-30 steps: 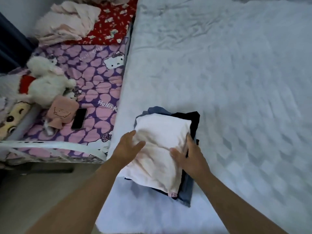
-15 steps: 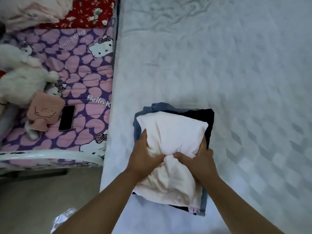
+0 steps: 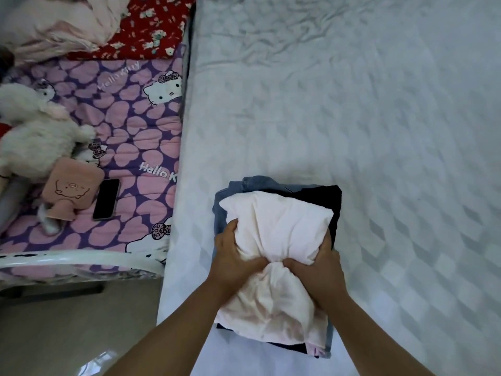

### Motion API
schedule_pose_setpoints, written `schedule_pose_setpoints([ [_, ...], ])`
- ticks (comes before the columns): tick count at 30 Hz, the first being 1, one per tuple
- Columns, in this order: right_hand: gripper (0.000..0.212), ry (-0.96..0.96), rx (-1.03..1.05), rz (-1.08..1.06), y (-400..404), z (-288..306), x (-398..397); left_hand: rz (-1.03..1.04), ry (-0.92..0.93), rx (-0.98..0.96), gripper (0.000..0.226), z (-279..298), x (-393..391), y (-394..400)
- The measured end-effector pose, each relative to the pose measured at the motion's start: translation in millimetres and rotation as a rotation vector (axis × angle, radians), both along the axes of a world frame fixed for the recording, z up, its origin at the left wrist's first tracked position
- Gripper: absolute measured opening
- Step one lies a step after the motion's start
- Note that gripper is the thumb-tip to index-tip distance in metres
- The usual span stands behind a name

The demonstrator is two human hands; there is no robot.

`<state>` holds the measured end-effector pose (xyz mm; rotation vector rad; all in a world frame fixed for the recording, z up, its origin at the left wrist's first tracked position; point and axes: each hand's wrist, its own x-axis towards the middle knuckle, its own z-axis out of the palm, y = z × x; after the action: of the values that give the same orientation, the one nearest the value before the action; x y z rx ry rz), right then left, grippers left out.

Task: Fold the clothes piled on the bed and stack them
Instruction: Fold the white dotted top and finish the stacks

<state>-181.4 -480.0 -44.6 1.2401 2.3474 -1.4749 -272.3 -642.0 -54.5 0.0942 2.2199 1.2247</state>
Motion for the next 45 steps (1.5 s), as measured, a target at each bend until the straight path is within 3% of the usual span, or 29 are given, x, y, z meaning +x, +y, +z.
schedule_pose_setpoints([
  [5, 0.114, 0.073, 0.112, 0.01, -6, 12, 5, 0.083, -0.075, 0.151, 0.098, 19, -4, 2],
  [12, 0.111, 0.184, 0.161, -0.048, 16, 49, 27, 0.113, 0.12, 0.117, 0.096, 70, 27, 35],
  [17, 0.11, 0.253, 0.153, -0.102, 60, 74, 59, 0.08, 0.141, 0.194, 0.097, 106, 60, 81],
  [28, 0.109, 0.332, 0.238, -0.142, 198, 108, 218, 0.002, 0.132, 0.227, 0.088, 128, 206, 228],
  [36, 0.108, 0.197, 0.286, -0.183, 312, 113, 348, -0.107, 0.095, 0.186, 0.096, 126, 323, 348],
  [41, 0.109, 0.283, 0.273, -0.239, 382, 115, 395, -0.175, 0.069, 0.182, 0.096, 132, 362, 420],
  [45, 0.112, 0.246, 0.276, -0.263, 440, 110, 411, -0.219, 0.079, 0.192, 0.097, 133, 376, 477],
])
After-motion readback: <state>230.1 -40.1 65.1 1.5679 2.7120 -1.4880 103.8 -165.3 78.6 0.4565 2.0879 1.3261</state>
